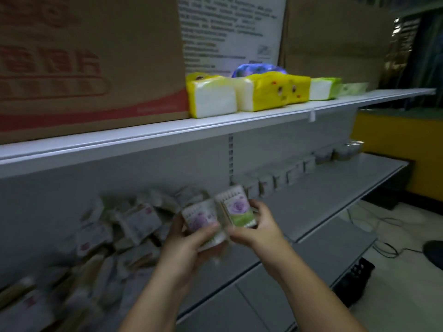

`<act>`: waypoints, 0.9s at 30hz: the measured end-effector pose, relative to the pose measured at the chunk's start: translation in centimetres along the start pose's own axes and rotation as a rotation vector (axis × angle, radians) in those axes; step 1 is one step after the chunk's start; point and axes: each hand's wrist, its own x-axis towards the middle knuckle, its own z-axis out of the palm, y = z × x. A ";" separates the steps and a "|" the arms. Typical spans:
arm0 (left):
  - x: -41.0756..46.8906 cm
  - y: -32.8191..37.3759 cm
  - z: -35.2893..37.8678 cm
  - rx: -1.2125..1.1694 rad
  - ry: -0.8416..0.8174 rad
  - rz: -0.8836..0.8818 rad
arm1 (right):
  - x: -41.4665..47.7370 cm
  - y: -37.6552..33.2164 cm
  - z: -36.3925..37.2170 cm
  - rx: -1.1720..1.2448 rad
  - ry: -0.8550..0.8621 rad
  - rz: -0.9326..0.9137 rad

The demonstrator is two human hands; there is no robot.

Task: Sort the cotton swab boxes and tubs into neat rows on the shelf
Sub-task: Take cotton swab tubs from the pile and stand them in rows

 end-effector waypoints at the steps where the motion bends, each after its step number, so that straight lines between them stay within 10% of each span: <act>1: 0.3 -1.0 1.9 0.029 -0.005 0.016 | 0.1 -0.1 -2.1 0.005 -0.002 0.000; 27: 25.1 -22.6 34.4 -0.023 -0.180 -0.202 | 17.9 -1.1 -40.2 -0.172 0.519 0.021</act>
